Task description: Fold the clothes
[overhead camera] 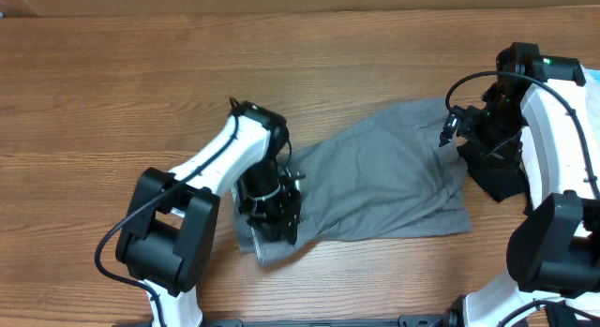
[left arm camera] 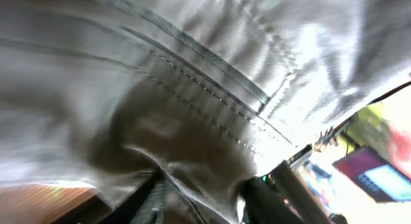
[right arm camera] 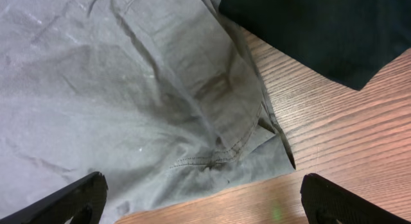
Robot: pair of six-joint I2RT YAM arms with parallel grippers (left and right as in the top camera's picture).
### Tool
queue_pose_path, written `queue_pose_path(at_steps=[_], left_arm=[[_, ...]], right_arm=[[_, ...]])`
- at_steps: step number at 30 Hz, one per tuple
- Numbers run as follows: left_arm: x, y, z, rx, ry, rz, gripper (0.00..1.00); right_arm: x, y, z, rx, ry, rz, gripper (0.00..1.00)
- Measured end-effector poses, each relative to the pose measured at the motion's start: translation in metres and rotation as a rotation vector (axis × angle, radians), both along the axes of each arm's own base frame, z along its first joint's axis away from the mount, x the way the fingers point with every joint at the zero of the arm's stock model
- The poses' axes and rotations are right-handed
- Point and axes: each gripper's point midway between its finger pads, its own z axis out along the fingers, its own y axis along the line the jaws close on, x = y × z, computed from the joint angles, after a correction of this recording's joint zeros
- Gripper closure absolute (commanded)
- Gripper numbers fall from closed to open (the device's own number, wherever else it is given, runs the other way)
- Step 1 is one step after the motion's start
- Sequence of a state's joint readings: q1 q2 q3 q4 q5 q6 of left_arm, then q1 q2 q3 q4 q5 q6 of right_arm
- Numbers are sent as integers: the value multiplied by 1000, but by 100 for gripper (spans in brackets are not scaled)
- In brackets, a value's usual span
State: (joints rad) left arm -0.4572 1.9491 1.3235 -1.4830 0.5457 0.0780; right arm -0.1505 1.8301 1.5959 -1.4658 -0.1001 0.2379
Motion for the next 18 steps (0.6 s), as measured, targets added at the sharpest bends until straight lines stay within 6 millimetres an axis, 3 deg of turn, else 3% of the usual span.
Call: queue_pose_path(at_steps=[4,6,8,12,14,15,18], left_arm=[[-15,3,-9,13,30,-23,74],[-12,5,-10,22,19,-25,77],[-2,9,-9,34,-7,-15,74],[54,20,5,66,-183,66,60],[87,29,21,88,-299,138,25],[102,36,30,100,-354,184,17],[126,63,56,133,-458,319,9]], right_arm=[[1,0,0,0,-3,3,0],[1,0,0,0,-4,3,0],[2,0,0,-1,-8,3,0],[3,0,0,-1,-13,4,0],[3,-1,0,-1,-13,3,0],[3,0,0,-1,-13,3,0],[3,0,0,-1,-14,8,0]])
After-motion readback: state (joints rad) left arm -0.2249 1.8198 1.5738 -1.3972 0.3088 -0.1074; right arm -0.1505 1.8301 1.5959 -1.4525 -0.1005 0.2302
